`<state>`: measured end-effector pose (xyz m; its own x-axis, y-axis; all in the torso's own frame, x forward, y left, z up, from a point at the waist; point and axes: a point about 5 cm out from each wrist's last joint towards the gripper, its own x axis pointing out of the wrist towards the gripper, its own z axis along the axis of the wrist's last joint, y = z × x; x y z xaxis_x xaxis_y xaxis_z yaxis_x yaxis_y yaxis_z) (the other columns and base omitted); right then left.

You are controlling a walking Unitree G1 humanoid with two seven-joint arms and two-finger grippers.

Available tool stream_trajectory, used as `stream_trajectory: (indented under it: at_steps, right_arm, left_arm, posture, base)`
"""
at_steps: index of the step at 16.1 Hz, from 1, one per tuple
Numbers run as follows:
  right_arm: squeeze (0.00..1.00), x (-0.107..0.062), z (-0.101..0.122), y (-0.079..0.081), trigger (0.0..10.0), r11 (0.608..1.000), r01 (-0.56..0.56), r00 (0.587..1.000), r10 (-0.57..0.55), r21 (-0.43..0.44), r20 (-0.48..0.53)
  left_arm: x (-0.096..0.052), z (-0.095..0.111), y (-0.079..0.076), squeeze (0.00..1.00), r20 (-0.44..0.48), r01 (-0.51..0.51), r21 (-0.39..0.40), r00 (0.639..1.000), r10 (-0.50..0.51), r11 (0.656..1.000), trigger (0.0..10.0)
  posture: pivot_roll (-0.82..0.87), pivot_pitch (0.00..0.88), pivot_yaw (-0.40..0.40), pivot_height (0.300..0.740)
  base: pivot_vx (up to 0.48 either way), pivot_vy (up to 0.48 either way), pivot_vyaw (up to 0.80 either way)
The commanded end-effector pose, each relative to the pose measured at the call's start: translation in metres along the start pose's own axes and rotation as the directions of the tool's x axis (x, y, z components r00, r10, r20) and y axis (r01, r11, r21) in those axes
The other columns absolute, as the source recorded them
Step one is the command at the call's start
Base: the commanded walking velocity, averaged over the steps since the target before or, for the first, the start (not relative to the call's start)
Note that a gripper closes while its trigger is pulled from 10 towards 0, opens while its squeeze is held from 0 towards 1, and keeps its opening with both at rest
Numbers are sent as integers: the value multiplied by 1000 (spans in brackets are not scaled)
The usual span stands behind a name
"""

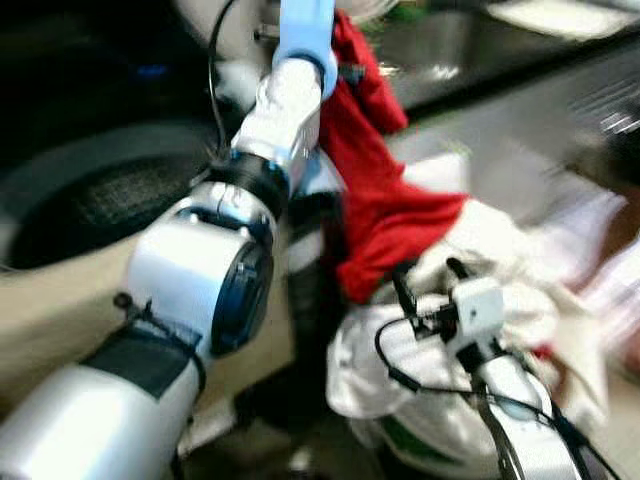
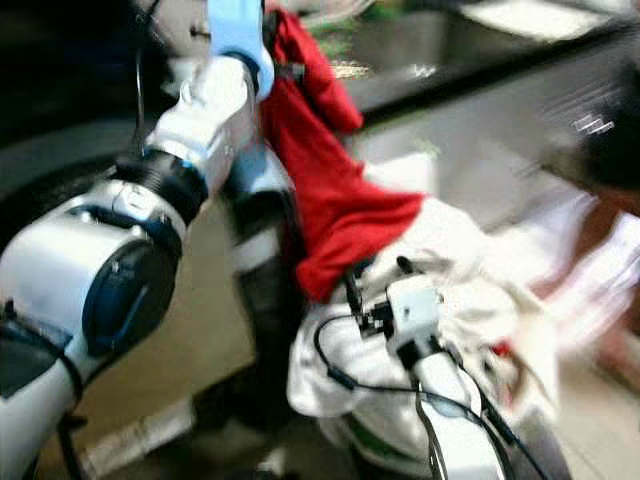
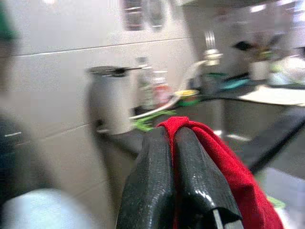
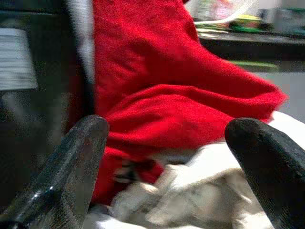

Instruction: Clothes washing

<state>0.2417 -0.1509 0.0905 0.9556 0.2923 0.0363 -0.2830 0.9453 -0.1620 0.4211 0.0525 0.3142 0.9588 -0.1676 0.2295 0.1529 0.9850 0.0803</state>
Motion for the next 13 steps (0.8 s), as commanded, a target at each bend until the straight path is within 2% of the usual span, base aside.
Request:
stream_trajectory:
  at_steps: [1, 6, 11, 12, 13]
  right_arm:
    - [0, 3, 4, -1, 10000, 1000, -1, 1000, 2, -6, 17]
    - [0, 5, 6, -3, 10000, 1000, 0, 1000, 1, -14, 25]
    - [0, 11, 18, -11, 10000, 1000, 23, 997, -22, -15, 69]
    - [0, 14, 24, -13, 10000, 1000, 26, 996, -25, -6, 81]
    - [0, 23, 42, -20, 10000, 999, 44, 991, -46, 17, 126]
  left_arm:
    - [0, 2, 0, 0, 19, -9, 8, 1000, 9, 1000, 10000]
    - [-1, -3, -3, 0, 16, 1, 1, 1000, -1, 1000, 10000]
    - [-3, -6, -6, 0, 10, 13, -8, 1000, -13, 1000, 10000]
    - [-3, -8, -7, 0, 7, 17, -12, 1000, -17, 1000, 10000]
    - [-4, -11, -8, 0, 3, 21, -15, 1000, -21, 1000, 10000]
  posture:
    - [-87, 0, 119, 740]
    - [-89, 0, 115, 740]
    - [-94, 0, 112, 740]
    - [-93, 0, 108, 740]
    - [-92, 0, 106, 740]
  base:
    - [0, 0, 488]
    - [0, 0, 489]
    - [0, 0, 483]
    - [0, 0, 444]
    - [0, 0, 425]
